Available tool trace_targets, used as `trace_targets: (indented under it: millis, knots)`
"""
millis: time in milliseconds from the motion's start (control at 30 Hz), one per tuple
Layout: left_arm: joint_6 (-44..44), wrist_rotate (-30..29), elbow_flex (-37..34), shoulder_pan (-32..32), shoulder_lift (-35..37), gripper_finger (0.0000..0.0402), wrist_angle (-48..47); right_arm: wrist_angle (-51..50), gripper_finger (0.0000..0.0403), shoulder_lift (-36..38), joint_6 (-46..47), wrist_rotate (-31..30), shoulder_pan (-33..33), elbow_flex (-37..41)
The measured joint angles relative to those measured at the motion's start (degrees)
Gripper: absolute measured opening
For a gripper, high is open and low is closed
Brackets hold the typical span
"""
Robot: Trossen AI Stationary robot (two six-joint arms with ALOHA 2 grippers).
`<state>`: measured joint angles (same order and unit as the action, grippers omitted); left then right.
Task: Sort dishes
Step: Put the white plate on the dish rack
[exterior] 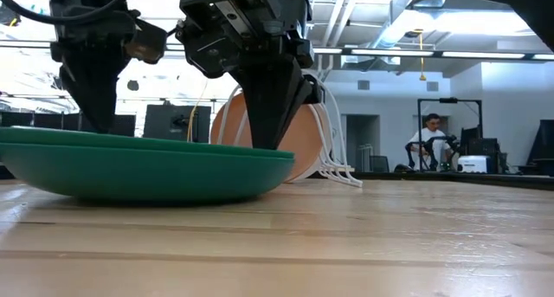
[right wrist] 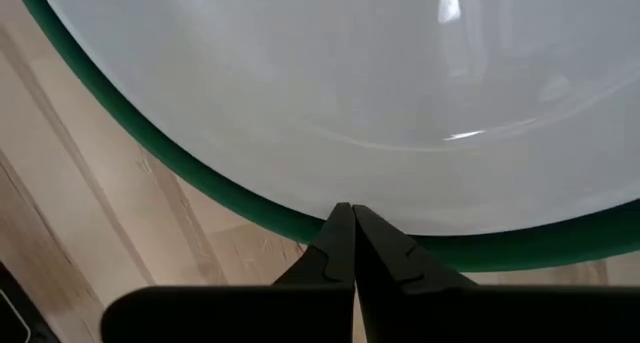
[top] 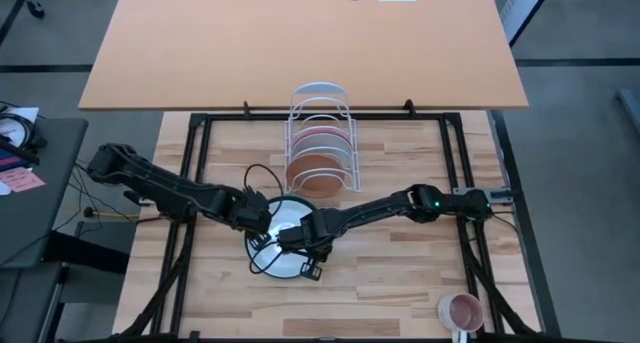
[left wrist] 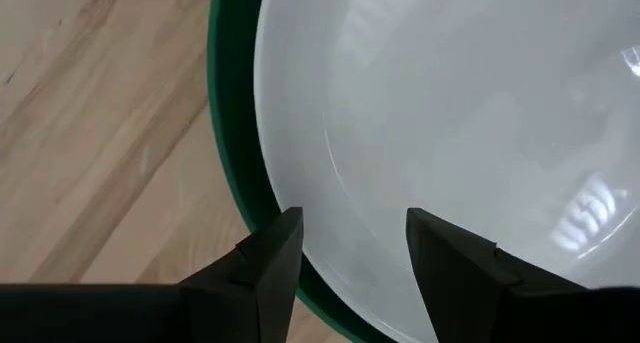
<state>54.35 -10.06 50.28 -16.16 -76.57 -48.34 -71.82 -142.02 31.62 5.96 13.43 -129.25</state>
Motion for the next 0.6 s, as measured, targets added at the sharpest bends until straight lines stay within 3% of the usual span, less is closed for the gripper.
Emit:
trace_targets:
  millis: [600]
  knots:
    - [1.13,-1.44,0.0,0.0,1.16,0.0174,-0.58,0.47,0.0004,-0.11,-0.02,0.15,0.02,0.07]
